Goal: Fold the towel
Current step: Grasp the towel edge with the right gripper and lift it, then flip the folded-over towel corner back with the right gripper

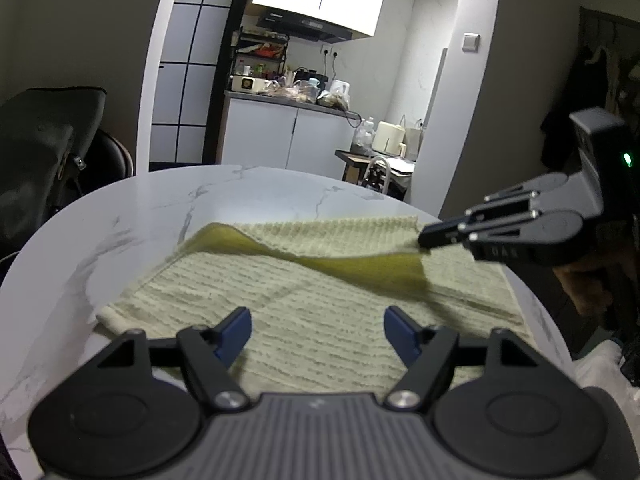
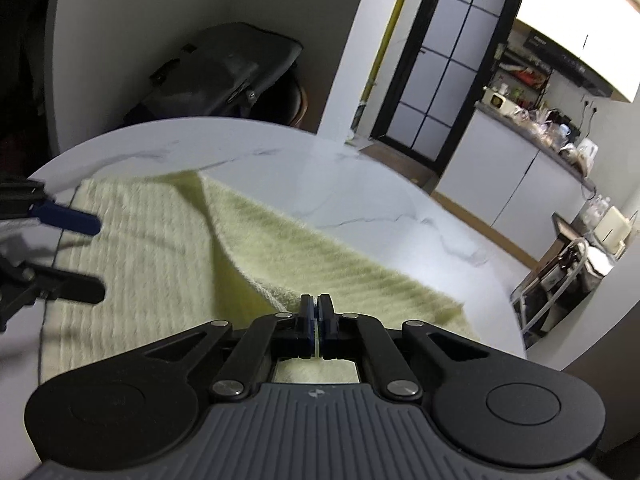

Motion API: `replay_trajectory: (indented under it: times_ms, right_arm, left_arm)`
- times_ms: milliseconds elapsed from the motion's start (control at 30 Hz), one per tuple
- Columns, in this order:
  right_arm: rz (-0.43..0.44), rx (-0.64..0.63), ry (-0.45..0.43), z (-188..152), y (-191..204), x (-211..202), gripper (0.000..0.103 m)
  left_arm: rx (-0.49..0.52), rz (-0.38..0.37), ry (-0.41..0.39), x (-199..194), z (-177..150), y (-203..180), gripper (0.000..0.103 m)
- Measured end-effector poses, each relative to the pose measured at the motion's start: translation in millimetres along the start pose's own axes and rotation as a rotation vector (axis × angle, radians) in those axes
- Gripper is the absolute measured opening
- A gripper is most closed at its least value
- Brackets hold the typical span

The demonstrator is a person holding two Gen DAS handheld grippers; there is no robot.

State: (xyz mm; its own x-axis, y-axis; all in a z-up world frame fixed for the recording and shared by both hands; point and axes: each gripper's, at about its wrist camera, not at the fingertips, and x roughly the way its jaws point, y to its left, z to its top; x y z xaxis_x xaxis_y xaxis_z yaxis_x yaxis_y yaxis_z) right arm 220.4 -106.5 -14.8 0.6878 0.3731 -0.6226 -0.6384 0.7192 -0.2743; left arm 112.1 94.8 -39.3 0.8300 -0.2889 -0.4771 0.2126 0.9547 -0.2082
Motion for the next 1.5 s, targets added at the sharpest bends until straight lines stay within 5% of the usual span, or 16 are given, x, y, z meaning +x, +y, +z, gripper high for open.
replay_trajectory:
  times_ms: [933,1500]
  right_arm:
    - [-0.117,-0.066,-0.116,94,-33,49,0.002]
    - [-0.175,0.036,-0.067,97,-47,110,0.005]
  left_arm:
    - [0.019,-0.019,0.064,7,-1,-2,0.081]
    - [0.041,-0.016,0.075,10,-1,-5,0.084]
